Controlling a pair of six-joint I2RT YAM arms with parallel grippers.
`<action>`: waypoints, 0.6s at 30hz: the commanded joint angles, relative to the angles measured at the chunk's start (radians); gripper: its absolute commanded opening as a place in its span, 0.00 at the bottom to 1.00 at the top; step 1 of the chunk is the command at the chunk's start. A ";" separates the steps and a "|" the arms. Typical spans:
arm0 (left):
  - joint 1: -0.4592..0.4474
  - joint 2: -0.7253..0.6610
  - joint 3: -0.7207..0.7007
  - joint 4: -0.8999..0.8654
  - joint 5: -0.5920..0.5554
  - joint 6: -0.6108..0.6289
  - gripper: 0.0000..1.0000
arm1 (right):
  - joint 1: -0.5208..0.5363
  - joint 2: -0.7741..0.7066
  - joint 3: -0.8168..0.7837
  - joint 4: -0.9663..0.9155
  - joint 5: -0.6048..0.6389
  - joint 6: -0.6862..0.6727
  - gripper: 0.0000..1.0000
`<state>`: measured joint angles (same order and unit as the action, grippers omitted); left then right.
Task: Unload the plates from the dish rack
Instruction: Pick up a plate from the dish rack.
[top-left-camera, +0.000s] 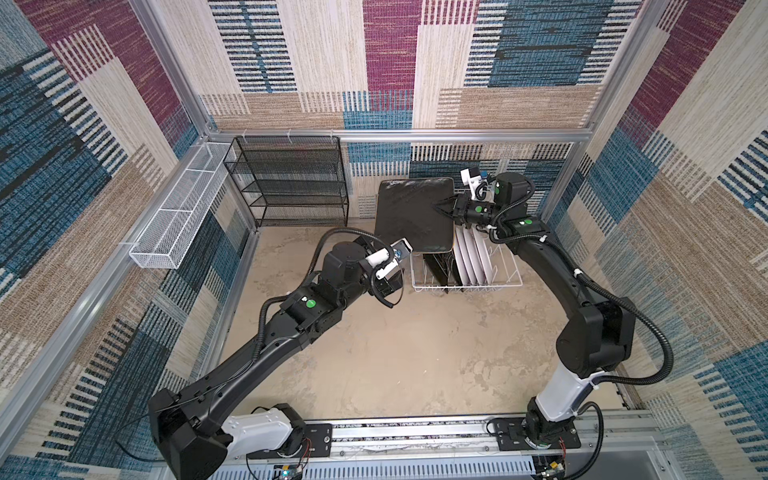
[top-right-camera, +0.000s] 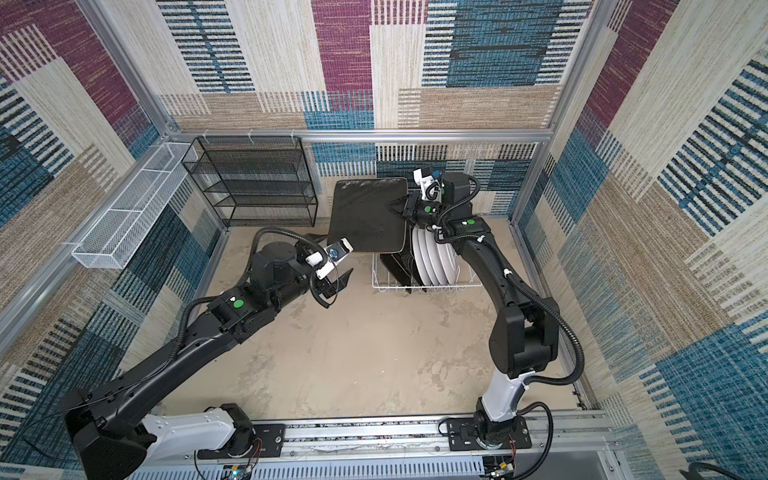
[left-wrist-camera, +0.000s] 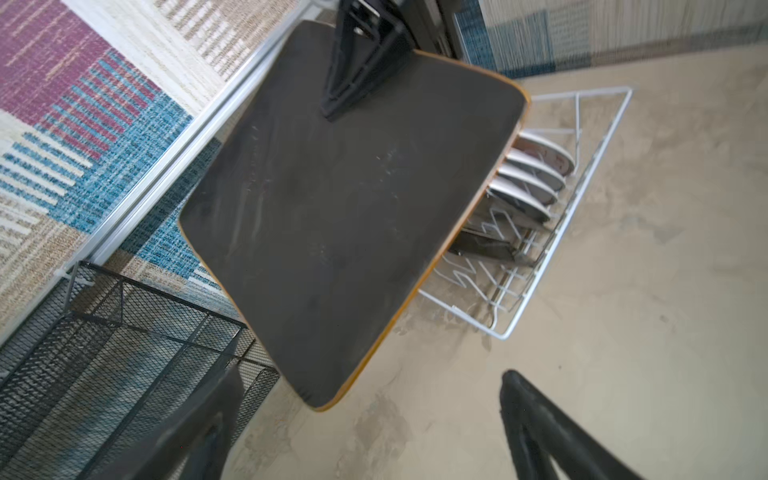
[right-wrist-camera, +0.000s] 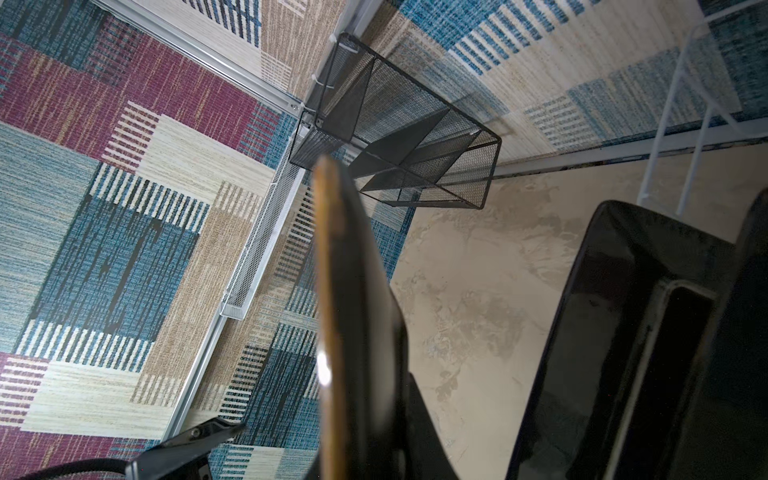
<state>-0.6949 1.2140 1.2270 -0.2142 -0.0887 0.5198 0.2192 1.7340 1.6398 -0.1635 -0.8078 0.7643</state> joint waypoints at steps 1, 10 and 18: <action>0.047 -0.005 0.049 -0.031 0.195 -0.268 0.99 | 0.000 -0.046 -0.025 0.163 0.030 -0.007 0.00; 0.268 0.052 0.141 -0.032 0.407 -0.626 0.99 | 0.000 -0.074 -0.096 0.190 0.037 -0.045 0.00; 0.433 0.177 0.154 0.007 0.695 -0.869 0.99 | 0.000 -0.067 -0.121 0.237 -0.031 -0.050 0.00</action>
<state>-0.2886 1.3659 1.3869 -0.2413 0.4381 -0.2001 0.2180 1.6760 1.5177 -0.0830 -0.7773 0.7074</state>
